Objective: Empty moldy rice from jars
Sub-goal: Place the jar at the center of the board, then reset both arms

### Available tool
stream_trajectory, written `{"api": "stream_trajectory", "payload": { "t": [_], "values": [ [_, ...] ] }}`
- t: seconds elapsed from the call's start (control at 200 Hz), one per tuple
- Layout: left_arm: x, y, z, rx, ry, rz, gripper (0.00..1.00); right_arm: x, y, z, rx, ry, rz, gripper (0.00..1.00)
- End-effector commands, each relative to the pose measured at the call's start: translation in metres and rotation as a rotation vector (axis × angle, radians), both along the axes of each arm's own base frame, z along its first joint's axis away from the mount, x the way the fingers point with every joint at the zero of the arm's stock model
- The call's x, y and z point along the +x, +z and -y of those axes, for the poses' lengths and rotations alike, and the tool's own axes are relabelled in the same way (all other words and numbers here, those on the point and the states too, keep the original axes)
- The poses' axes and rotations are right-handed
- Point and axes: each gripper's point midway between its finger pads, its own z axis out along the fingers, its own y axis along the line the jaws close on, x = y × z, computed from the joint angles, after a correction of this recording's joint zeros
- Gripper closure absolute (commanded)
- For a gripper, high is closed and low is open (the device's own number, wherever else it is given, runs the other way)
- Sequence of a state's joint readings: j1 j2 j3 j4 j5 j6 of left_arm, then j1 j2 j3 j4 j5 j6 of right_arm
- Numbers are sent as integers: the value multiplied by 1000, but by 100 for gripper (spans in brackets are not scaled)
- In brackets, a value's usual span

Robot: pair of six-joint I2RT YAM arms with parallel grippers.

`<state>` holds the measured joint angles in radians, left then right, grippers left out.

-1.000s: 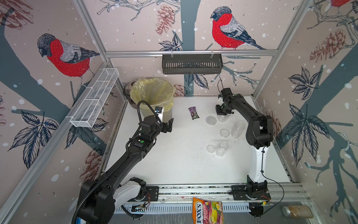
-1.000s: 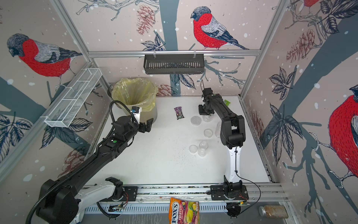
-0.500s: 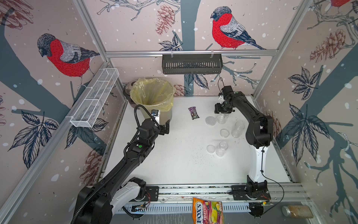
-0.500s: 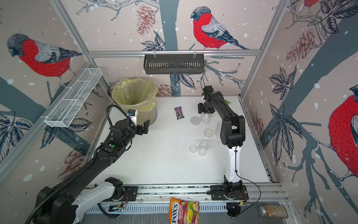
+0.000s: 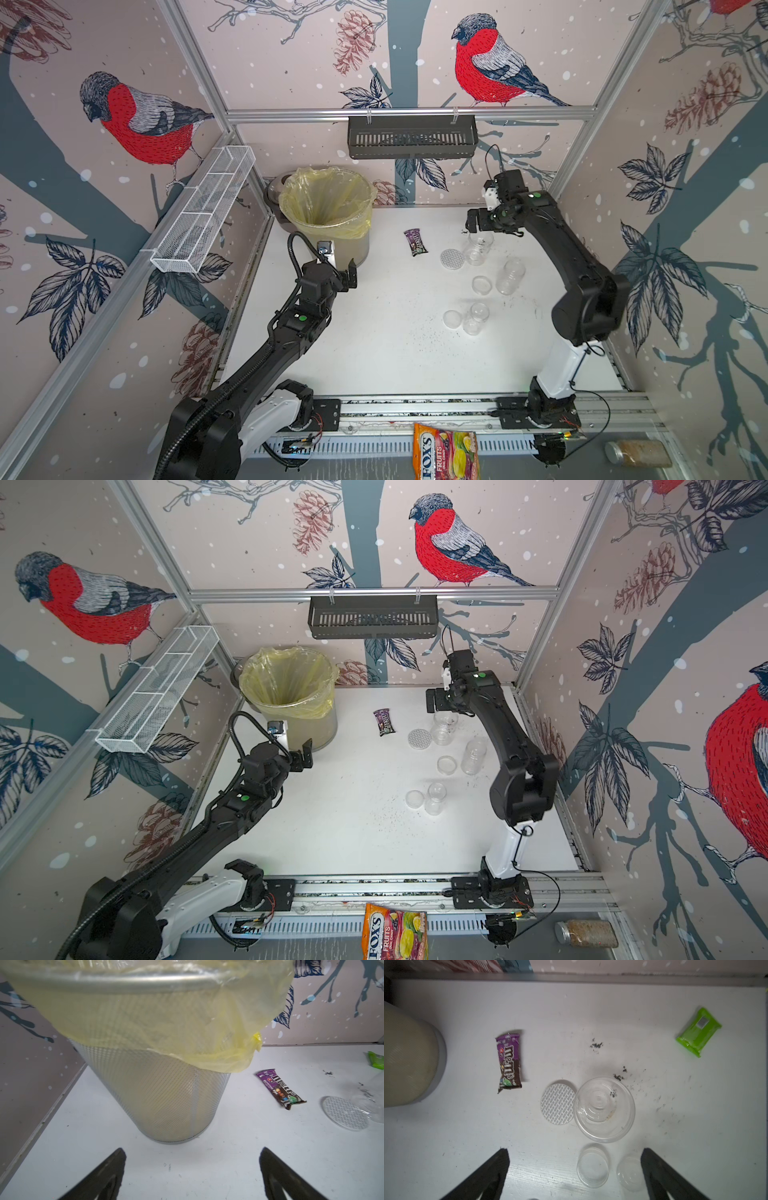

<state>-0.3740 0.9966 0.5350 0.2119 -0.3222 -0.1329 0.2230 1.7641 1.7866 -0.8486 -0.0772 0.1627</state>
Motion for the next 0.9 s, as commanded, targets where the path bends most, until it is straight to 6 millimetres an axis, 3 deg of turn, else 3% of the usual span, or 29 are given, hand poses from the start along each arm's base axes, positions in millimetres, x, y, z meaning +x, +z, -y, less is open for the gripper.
{"api": "stream_trajectory", "payload": {
  "t": [0.0,0.05,0.105,0.18,0.195,0.245,0.34,0.445,0.585,0.66,0.895],
  "values": [
    [0,12,-27,-12,162,102,1,2,53,19,9,-118,255,0],
    [-3,7,-42,-3,244,106,1,-4,64,34,0,-204,350,0],
    [-6,2,-57,3,339,109,3,-16,78,63,-22,-385,505,0],
    [-6,-8,-62,31,353,101,3,-36,72,87,-60,-479,636,0],
    [-6,-11,-63,36,356,98,3,-42,80,90,-52,-482,680,0],
    [-6,-18,-68,56,377,90,3,-55,59,98,-103,-468,707,0],
    [-2,-32,-79,61,426,46,3,-76,38,117,-159,-516,804,0],
    [2,-43,-83,59,428,23,3,-93,15,137,-150,-588,792,0],
    [4,-53,-91,64,425,31,3,-100,-20,145,-183,-526,740,0],
    [4,-58,-96,40,421,42,4,-102,-37,157,-168,-588,728,0],
    [-4,-53,-100,93,372,171,4,-114,-55,160,-126,-597,896,0]
  ]
}}
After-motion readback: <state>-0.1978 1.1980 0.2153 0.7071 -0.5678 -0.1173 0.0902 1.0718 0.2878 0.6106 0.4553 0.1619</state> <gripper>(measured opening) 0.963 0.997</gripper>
